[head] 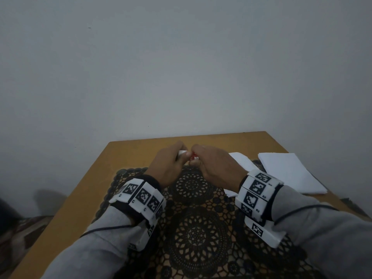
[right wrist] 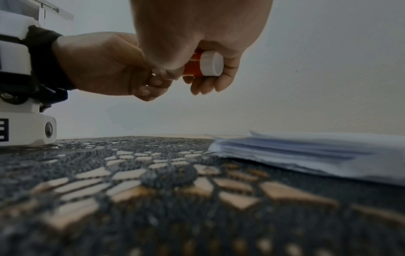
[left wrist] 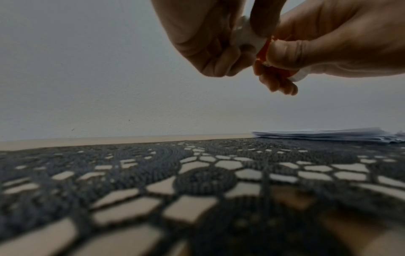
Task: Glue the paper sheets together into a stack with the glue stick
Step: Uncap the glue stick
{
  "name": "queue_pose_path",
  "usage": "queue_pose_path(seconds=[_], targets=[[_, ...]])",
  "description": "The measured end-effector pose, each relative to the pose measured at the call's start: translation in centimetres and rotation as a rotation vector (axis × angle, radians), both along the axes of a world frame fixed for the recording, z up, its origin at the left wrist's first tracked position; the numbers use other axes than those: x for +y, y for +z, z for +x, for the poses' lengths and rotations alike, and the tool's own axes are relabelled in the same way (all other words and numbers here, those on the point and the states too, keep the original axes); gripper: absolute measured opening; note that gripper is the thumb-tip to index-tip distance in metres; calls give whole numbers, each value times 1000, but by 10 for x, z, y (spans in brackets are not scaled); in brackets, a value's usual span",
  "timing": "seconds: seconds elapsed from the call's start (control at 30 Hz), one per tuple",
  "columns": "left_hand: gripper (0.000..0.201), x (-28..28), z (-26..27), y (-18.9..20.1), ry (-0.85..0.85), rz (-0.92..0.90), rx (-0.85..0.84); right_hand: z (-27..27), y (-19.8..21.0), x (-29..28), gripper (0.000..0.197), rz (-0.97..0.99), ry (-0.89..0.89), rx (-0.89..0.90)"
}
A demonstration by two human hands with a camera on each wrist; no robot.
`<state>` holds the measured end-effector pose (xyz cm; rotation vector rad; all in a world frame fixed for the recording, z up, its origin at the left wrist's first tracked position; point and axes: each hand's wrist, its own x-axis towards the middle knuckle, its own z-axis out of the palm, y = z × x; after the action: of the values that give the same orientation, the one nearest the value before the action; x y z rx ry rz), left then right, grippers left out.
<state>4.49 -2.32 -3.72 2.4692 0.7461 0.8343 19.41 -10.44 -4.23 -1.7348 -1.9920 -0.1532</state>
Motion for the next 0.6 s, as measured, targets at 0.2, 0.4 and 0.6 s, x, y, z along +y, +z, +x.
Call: queue_pose_path(seconds=[0.2,0.4,0.6], targets=[[45,-1,0,2,33,-8,-50,-2,0,-1,24,66,30,1],[38,-2,-2,3,-16,-87,-112,-2,0,-3,24,102,15,-19],[26,-4,-2,1,-107,-99,-90,-2,2,-4,24,50,44,14]])
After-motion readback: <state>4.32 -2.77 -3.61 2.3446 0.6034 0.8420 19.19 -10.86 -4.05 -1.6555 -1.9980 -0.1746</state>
